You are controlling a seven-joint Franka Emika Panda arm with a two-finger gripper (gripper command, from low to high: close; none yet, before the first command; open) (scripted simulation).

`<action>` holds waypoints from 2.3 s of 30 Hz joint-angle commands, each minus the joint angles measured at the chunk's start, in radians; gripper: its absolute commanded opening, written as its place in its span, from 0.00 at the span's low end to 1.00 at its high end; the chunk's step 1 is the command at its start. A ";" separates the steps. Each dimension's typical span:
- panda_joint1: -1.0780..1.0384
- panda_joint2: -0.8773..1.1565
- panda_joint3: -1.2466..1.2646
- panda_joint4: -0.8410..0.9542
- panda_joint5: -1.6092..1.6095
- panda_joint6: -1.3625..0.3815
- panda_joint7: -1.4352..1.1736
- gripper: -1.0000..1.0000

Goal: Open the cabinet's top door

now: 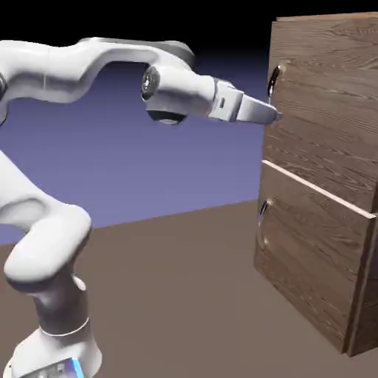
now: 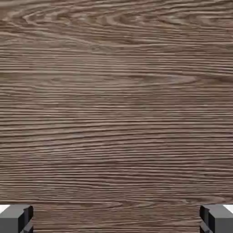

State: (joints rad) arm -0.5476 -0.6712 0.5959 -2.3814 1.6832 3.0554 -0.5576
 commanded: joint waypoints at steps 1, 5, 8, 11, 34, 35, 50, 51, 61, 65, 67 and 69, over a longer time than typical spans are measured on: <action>-0.014 -0.003 0.015 0.011 0.044 0.000 -0.034 0.50; -0.072 -0.013 0.077 0.055 0.218 0.002 -0.168 0.50; -0.116 -0.021 0.123 0.089 0.348 0.004 -0.268 0.50; -0.159 -0.029 0.169 0.122 0.479 0.005 -0.369 0.50; -0.578 -0.013 0.559 0.425 1.212 0.002 -0.938 0.50; -0.607 -0.003 0.581 0.445 1.214 0.001 -0.940 0.50; -0.136 0.122 0.206 0.269 1.212 -0.073 -1.171 0.00; -0.100 0.128 0.174 0.260 1.213 -0.075 -1.188 0.00; 0.263 0.122 -0.139 0.148 1.092 -0.102 -1.206 0.00; 0.408 0.073 -0.266 0.072 0.945 -0.125 -1.111 0.00; 0.480 0.043 -0.332 0.032 0.865 -0.137 -1.061 0.00; 0.552 0.007 -0.398 -0.009 0.778 -0.148 -1.009 0.00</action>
State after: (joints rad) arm 0.0040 -0.6641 0.1984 -2.3909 2.4616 2.9068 -1.5670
